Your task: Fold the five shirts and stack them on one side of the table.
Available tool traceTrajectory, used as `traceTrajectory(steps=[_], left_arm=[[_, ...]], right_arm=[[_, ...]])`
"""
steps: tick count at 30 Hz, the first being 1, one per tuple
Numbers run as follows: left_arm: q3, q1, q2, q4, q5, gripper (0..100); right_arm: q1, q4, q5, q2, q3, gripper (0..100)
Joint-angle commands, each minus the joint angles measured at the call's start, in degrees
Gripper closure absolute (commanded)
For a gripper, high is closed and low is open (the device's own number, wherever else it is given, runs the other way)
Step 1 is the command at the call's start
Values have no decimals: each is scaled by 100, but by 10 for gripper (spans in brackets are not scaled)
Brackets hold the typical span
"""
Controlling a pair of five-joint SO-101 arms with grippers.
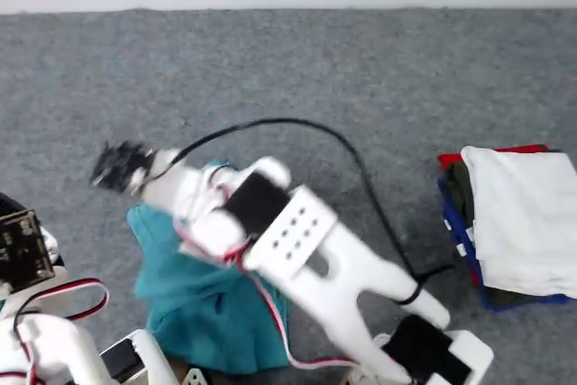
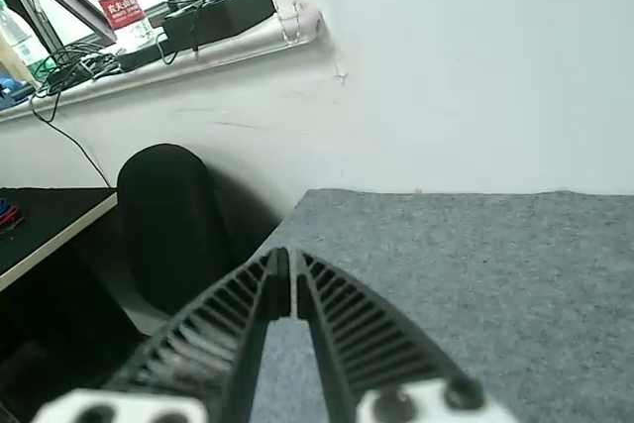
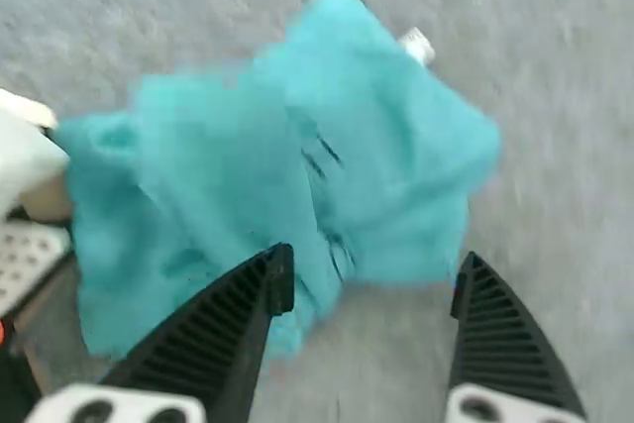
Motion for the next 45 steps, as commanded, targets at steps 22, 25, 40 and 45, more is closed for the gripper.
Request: traceTrajectory(steps=[22, 25, 40, 45], left_arm=[[330, -9, -26, -97, 35, 982], [338, -9, -35, -105, 35, 982], [356, 0, -35, -105, 35, 982], [356, 0, -18, -105, 35, 982]], right_arm=[[-277, -1648, 0, -75, 3833, 729], [-136, -2369, 0, -75, 4316, 733], [1982, -2941, 818, -321, 4404, 987], [2695, -1859, 818, -734, 2646, 988]])
